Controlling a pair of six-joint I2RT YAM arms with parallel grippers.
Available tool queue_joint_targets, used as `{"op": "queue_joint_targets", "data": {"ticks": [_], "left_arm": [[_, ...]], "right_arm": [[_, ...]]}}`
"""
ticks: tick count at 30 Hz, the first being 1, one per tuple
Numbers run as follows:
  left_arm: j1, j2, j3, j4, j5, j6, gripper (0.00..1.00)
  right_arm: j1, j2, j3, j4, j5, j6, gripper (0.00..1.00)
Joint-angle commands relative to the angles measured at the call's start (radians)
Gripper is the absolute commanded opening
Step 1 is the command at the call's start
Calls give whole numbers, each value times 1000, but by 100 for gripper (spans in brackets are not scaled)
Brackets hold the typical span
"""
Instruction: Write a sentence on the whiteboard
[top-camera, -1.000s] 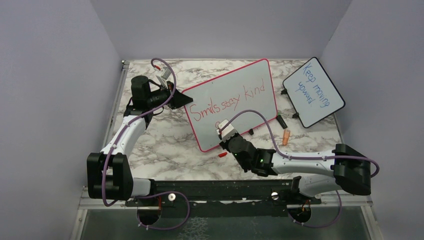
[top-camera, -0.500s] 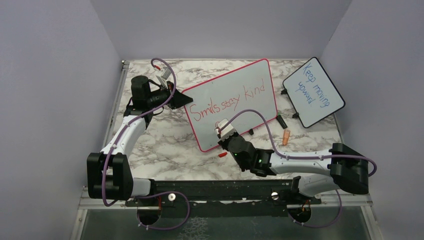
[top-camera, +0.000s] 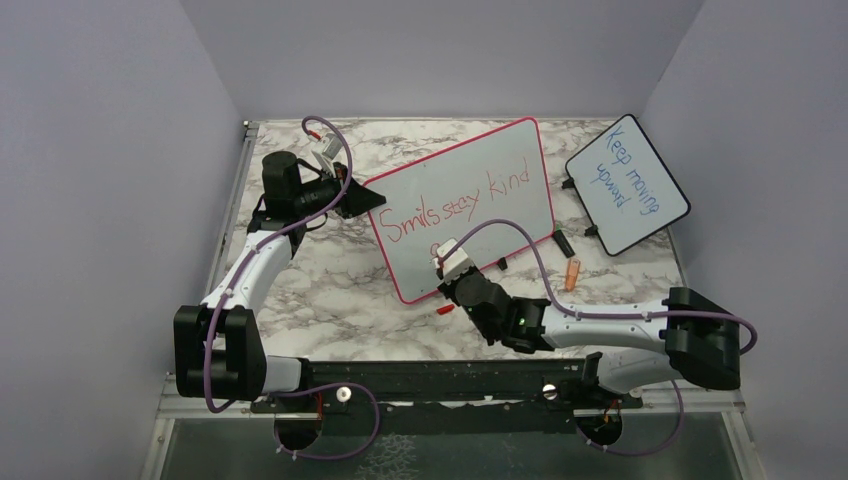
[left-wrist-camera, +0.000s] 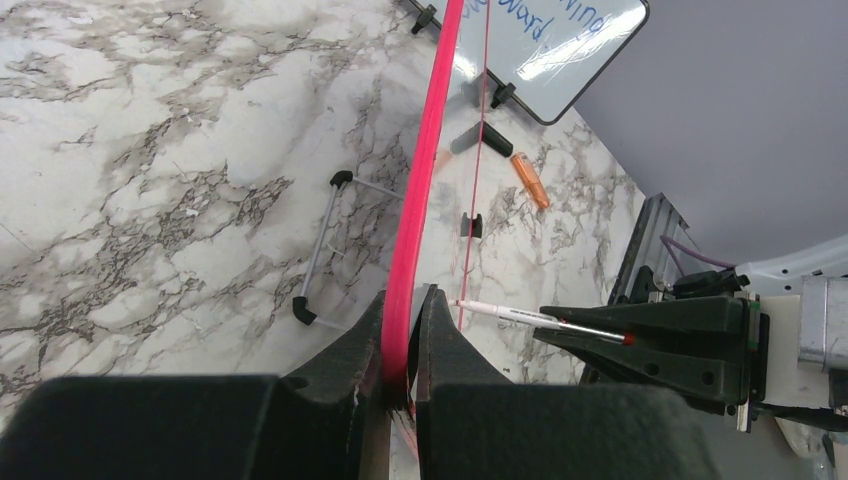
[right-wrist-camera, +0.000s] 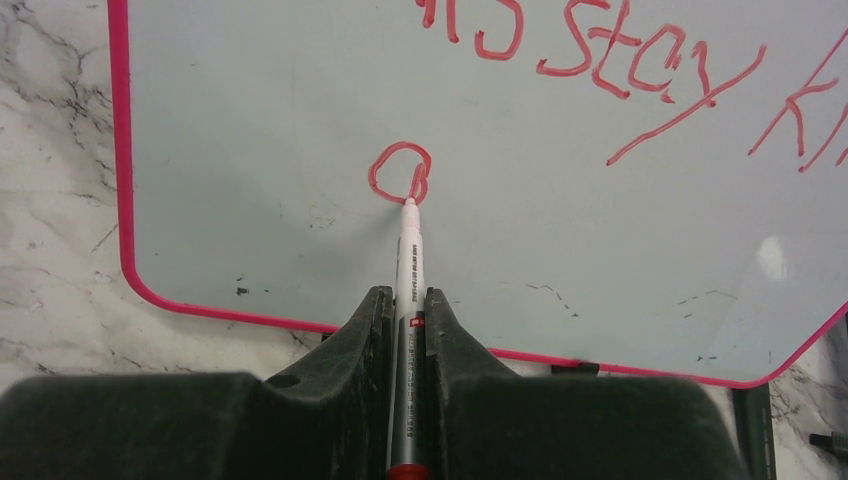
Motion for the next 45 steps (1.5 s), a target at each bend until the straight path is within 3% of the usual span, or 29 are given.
{"op": "queue_joint_targets", "data": {"ticks": [1,13,20,30,45], "left_arm": [[-16,41,-29,-78,-180,122,0],[-16,43,-28,-80,-180,123,0],[-16,42,-29,-80,-178,123,0],[-17,39,-27,-79,-177,122,0],[-19,41,-29,-79,-178,122,0]], "right_arm": [[-8,-6,12,-116,-76,46,1],[6,-2,18,-211,-153,103,1],[9,5,30,-135,-195,100,1],[9,0,32,2,-105,81,1],[-31,-128,-44,-16,0,85,1]]}}
